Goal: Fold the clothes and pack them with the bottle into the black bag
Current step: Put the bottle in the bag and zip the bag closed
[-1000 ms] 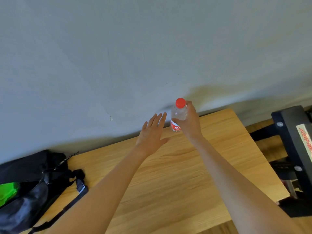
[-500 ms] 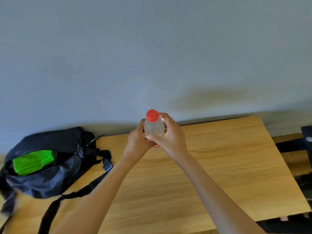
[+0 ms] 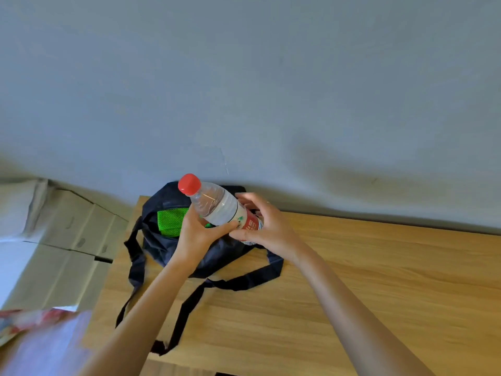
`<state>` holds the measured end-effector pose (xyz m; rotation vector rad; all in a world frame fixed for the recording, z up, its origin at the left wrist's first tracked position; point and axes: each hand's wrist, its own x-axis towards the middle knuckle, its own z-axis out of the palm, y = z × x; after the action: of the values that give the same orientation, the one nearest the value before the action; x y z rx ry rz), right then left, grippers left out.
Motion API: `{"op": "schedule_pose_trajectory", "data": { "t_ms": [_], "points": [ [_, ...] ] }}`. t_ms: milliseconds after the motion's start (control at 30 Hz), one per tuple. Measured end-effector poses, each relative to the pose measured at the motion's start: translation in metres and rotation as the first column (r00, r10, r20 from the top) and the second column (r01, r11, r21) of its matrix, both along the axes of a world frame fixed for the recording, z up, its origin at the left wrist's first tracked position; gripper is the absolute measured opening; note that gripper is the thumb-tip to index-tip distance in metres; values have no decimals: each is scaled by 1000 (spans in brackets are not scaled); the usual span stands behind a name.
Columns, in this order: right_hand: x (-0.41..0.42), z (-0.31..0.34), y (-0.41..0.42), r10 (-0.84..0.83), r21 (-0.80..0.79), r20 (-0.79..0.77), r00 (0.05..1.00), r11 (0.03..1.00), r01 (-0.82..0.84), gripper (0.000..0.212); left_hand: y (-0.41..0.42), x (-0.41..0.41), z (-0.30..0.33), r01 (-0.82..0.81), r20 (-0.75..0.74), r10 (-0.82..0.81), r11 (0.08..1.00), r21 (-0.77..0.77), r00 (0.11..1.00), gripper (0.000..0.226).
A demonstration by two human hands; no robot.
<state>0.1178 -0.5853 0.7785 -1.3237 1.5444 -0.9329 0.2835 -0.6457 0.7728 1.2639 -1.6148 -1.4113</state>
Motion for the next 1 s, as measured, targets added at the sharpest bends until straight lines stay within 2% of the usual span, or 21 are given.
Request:
{"op": "schedule_pose_trajectory", "data": {
  "t_ms": [167, 367, 433, 500, 567, 667, 767, 900, 1000],
  "points": [
    [51, -17, -34, 91, -6, -140, 986, 996, -93, 70, -31, 61, -7, -73, -81, 77, 996, 51, 994, 80],
    [82, -33, -59, 44, -67, -328, 944, 995, -70, 53, -52, 102, -20, -12, -167, 38, 988, 157, 985, 76],
    [83, -34, -65, -27, -140, -364, 931, 990, -26, 37, -61, 112, -24, 6, -174, 27, 982, 187, 984, 76],
    [84, -33, -72, -20, -151, -446, 895, 987, -53, 28, -64, 116, -28, 3, -148, 26, 981, 191, 989, 74],
    [88, -35, -80, 34, -117, -499, 866, 987, -106, 34, -63, 118, -33, -9, -173, 47, 977, 215, 984, 74],
    [86, -42, -87, -19, -135, -501, 865, 989, -56, 34, -65, 118, -37, -34, -308, 146, 939, 342, 940, 73],
    [78, -53, -84, 42, -61, -544, 838, 994, -90, 40, -68, 119, -42, -42, -322, 169, 930, 366, 932, 63],
    [68, -68, -75, 98, 15, -572, 814, 994, -109, 61, -72, 120, -48, -10, -369, 173, 915, 404, 913, 89],
    [66, -78, -72, 110, 25, -579, 808, 993, -117, 74, -72, 120, -50, 10, -386, 157, 917, 398, 909, 89]
  ]
}}
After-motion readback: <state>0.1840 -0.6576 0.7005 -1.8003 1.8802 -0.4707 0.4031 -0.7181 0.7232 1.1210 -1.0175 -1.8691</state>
